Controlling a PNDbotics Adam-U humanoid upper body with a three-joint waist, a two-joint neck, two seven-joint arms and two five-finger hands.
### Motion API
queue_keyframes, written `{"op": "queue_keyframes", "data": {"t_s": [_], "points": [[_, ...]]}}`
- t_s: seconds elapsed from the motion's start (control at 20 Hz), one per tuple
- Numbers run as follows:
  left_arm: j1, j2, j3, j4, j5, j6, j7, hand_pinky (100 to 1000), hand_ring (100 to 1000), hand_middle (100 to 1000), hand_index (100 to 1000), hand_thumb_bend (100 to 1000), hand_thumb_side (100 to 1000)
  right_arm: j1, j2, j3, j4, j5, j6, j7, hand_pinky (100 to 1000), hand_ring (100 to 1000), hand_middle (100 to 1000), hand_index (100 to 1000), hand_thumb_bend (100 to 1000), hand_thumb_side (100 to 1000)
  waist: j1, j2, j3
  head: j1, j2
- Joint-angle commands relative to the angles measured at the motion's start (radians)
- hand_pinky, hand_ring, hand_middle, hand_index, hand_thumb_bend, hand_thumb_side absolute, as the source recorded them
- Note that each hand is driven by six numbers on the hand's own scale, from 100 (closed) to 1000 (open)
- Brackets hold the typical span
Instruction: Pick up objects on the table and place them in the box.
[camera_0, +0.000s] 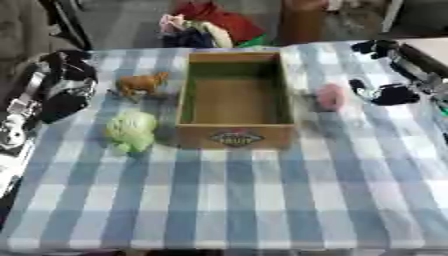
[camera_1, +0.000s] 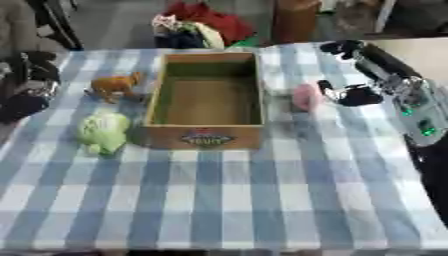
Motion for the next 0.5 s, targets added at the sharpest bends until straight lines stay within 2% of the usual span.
{"op": "queue_keyframes", "data": {"t_s": [0.05, 0.5], "points": [[-0.010, 0.021, 0.007, -0.010, 0.001, -0.002, -0.003, 754, 619, 593, 785, 100, 329, -0.027, -0.019, -0.010, -0.002, 0.007, -0.001, -0.006, 854, 896, 849, 936, 188, 242, -0.001, -0.011, 0.003, -0.001, 0.005], [-0.013, 0.017, 0.003, -0.013, 0.002, -0.004, -0.008, 754, 620, 593, 786, 100, 330, -0.051, -0.004, -0.016, 0.062, 0.050, 0.002, -0.006, 847, 887, 840, 933, 190, 248, 0.002, -0.007, 0.011, -0.006, 0.004]]}}
